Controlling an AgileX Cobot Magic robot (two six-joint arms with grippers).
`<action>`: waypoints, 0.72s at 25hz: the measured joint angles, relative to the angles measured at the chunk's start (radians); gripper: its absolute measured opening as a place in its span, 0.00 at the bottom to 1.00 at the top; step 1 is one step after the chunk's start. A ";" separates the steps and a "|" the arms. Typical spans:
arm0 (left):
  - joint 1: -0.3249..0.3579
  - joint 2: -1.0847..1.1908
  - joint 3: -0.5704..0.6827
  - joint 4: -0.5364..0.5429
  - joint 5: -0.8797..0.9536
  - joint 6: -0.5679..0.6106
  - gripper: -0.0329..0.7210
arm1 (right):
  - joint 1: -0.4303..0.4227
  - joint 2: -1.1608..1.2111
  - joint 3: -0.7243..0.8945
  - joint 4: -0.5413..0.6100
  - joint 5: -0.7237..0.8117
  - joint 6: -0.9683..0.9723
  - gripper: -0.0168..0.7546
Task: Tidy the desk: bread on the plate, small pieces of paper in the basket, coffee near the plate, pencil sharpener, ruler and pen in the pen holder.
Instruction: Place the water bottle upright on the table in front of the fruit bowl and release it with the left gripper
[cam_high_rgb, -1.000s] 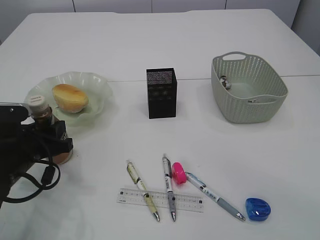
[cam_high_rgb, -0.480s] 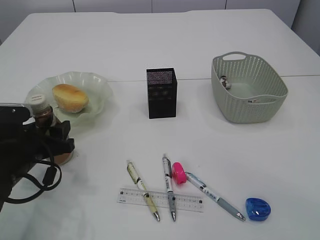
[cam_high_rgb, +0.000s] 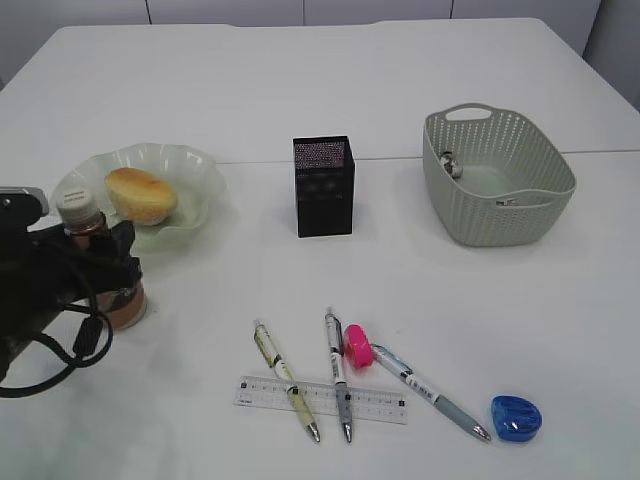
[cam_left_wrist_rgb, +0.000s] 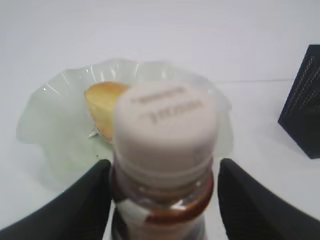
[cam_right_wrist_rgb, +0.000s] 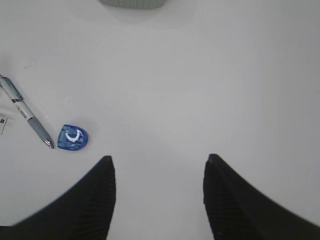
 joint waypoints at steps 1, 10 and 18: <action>0.000 -0.016 0.002 0.000 0.000 0.000 0.68 | 0.000 0.000 0.000 0.000 0.000 0.000 0.60; 0.000 -0.144 0.006 0.000 0.001 0.087 0.68 | 0.000 0.000 0.000 0.000 0.000 0.000 0.60; 0.000 -0.299 0.007 0.000 0.096 0.170 0.68 | 0.000 0.000 0.000 0.000 0.000 0.000 0.60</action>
